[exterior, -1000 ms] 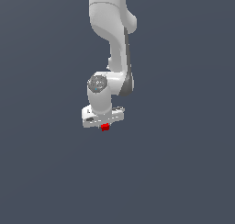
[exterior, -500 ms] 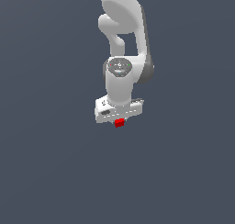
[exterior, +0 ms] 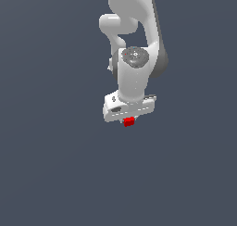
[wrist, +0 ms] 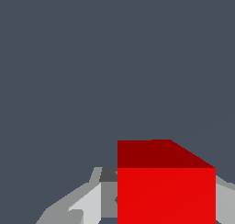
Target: Pick up the red cube and move it to a goal position.
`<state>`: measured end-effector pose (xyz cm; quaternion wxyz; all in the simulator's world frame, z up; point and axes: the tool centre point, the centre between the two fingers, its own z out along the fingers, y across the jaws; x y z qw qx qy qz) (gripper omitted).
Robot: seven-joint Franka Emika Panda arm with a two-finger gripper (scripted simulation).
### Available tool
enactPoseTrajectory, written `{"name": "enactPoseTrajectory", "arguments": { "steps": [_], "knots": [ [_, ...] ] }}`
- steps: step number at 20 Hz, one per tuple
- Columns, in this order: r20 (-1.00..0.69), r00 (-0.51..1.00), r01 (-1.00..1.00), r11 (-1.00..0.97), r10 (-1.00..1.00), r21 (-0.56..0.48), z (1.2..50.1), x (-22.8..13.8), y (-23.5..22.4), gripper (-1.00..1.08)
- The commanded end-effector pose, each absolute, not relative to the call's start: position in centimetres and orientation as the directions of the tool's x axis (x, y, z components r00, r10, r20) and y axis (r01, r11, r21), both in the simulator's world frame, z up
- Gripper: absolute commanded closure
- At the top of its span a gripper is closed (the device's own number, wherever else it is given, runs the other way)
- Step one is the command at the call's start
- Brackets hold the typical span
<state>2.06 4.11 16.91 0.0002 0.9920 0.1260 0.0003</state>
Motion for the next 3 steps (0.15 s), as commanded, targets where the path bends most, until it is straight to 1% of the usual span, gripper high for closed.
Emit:
{"name": "enactPoseTrajectory", "arguments": {
  "steps": [1,3],
  "knots": [
    [0.0,0.969,0.249,-0.969,0.249,0.0,17.06,2.16,4.2,1.08],
    [0.0,0.969,0.249,-0.969,0.249,0.0,16.96,2.18,4.11,1.08]
  ]
}}
